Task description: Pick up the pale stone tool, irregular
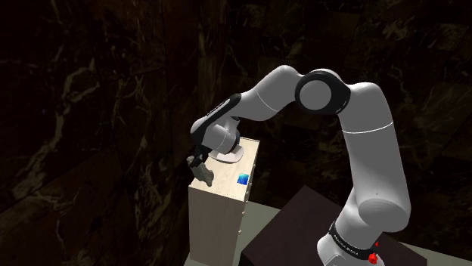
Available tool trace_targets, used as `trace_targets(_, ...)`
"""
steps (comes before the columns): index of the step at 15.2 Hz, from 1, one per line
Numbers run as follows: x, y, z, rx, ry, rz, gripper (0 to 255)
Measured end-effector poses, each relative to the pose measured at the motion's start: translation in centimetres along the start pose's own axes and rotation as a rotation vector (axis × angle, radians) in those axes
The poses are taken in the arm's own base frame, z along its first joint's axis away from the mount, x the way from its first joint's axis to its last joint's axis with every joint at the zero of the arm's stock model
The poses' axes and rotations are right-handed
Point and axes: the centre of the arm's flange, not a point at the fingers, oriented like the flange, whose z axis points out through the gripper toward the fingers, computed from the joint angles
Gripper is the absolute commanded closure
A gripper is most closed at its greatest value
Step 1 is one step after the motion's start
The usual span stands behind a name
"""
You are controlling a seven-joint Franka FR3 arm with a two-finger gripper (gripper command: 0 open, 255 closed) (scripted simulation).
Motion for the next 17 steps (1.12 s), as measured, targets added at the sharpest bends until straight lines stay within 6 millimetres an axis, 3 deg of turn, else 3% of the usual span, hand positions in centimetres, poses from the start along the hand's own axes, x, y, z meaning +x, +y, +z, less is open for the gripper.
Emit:
trace_targets(5,0.7,0.2,-1.2,0.003,-0.005,0.001,255)
trace_targets(17,3.8,1.2,-6.4,0.004,-0.005,0.001,255)
